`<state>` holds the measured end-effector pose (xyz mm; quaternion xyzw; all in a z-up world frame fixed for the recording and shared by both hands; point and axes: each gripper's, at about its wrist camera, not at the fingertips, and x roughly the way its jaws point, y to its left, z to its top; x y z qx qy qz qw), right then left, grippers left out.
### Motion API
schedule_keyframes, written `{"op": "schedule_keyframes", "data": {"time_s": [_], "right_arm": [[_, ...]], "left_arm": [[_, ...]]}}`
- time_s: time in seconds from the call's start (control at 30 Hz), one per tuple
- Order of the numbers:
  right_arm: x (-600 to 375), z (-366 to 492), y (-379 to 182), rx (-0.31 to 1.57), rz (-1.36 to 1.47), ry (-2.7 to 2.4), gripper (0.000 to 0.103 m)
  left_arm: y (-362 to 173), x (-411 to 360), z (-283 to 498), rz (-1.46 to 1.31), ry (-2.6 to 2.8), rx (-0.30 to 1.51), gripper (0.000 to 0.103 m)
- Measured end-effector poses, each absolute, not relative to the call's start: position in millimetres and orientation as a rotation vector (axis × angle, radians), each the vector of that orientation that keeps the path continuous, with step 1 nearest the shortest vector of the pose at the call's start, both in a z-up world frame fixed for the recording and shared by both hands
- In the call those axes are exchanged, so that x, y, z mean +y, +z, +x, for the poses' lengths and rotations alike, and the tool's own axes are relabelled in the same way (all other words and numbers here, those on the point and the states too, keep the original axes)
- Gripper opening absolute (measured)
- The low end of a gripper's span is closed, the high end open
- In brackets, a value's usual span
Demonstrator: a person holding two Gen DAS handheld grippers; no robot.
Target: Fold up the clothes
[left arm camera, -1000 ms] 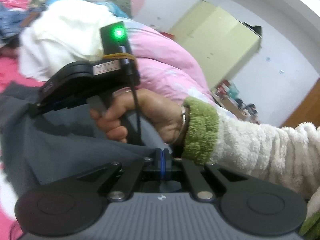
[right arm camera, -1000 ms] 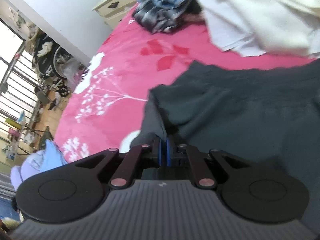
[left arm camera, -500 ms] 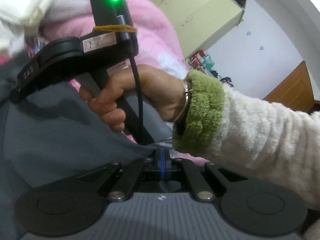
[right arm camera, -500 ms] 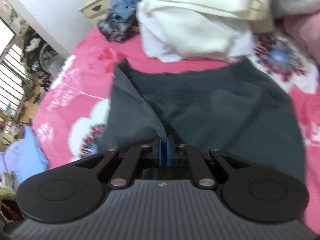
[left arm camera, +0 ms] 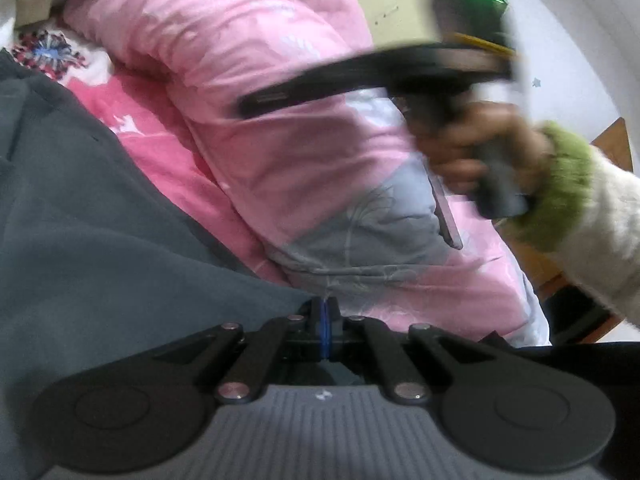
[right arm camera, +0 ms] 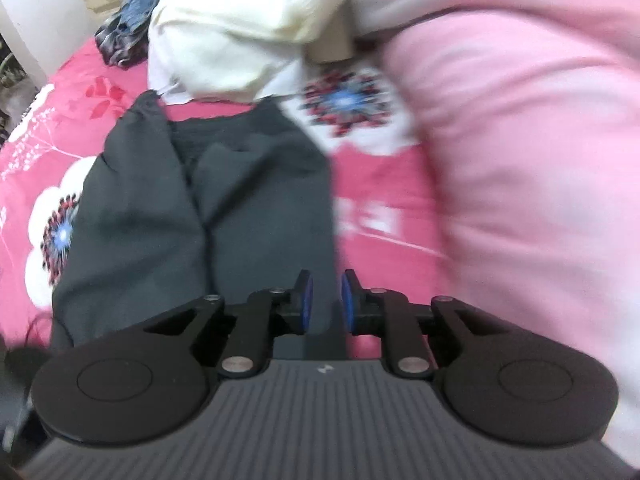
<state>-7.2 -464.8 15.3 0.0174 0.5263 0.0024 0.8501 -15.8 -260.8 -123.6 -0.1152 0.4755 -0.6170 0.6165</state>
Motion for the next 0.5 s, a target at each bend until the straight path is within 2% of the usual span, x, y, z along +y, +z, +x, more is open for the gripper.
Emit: {"op": "schedule_keyframes", "data": {"time_s": [0.1,0.2,0.4,0.43,0.5], "right_arm": [[-486,-58,53,1.054,0.041,-0.020,0.020],[-507,-114,71,0.987,0.170,-0.050,0.025],[-497,-189,28,1.011,0.377,-0.058,0.026],[-492,-194,18,1.027,0.388,-0.045,0.026],[-481,-197,-3,1.072,0.391,-0.021,0.026]], "left_arm": [[-126,-268,-12,-0.263,-1.414,1.127,0.001],[-119,-279,-19,-0.248,-1.412,1.147,0.001],[-131,-323,-28,-0.185,-1.355,1.239,0.002],[-138,-333,-28,-0.176,-1.323,1.265,0.004],[-152,-347,-26,-0.171,-1.265,1.330,0.019]]}}
